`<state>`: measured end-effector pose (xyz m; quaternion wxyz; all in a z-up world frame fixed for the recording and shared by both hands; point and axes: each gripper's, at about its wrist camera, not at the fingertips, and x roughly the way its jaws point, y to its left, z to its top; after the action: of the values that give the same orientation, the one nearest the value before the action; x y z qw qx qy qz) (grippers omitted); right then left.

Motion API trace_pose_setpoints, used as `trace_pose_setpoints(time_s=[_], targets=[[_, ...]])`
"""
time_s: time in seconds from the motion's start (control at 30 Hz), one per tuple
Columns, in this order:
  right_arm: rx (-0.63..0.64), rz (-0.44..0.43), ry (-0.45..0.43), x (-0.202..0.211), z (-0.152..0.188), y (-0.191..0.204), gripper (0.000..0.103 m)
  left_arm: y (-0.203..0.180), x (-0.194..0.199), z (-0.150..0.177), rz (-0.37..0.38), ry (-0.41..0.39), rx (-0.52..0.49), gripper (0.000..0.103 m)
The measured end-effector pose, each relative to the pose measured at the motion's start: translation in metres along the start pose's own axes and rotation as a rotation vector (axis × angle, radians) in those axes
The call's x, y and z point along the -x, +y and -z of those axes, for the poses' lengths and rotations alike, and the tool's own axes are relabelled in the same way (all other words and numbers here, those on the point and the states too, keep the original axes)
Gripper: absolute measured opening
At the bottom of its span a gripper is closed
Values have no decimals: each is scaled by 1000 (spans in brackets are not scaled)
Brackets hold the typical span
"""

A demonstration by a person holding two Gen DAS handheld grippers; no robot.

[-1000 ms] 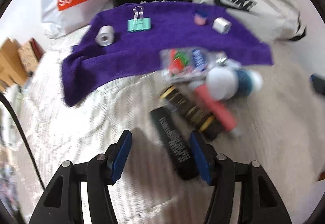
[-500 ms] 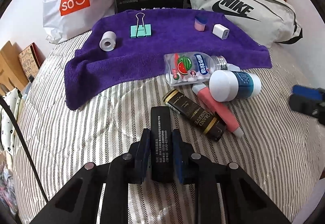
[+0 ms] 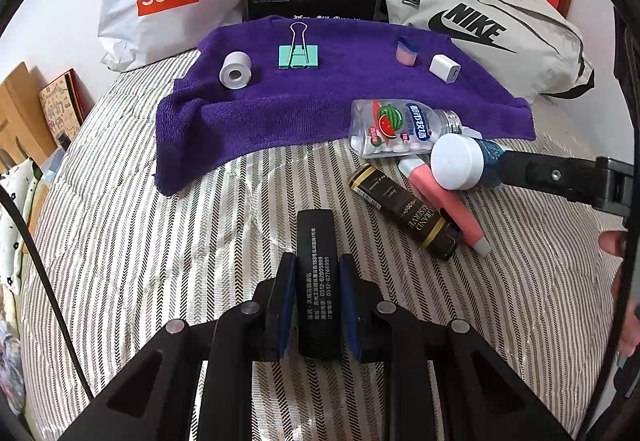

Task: Organize rigid objects
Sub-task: 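Grasp the blue-white bottle with the right gripper while the left holds the black tube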

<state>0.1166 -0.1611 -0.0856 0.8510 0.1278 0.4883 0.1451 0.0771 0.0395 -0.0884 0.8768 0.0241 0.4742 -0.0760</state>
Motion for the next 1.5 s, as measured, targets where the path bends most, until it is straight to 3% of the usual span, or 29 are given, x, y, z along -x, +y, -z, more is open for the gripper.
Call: trace_pose_setpoints(time_s=[0.17, 0.63, 0.7, 0.8, 0.9, 1.23, 1.33, 1.5], targets=[[77, 43, -28, 0, -3, 19, 94, 4, 1, 0, 30, -6, 11, 21], [21, 109, 20, -41, -18, 20, 94, 14, 4, -2, 89, -12, 34, 21], [25, 102, -1, -43, -18, 19, 93, 13, 4, -2, 89, -11, 29, 21], [11, 58, -17, -40, -20, 13, 80, 14, 4, -3, 96, -10, 31, 21], [20, 38, 3, -32, -18, 7, 78, 14, 3, -3, 94, -7, 25, 21], [191, 215, 19, -2, 6, -6, 78, 8, 0, -2, 57, -3, 0, 21], [220, 232, 48, -10, 15, -8, 76, 7, 0, -2, 54, -1, 0, 21], [259, 266, 19, -12, 24, -5, 76, 5, -1, -1, 42, -3, 3, 21]])
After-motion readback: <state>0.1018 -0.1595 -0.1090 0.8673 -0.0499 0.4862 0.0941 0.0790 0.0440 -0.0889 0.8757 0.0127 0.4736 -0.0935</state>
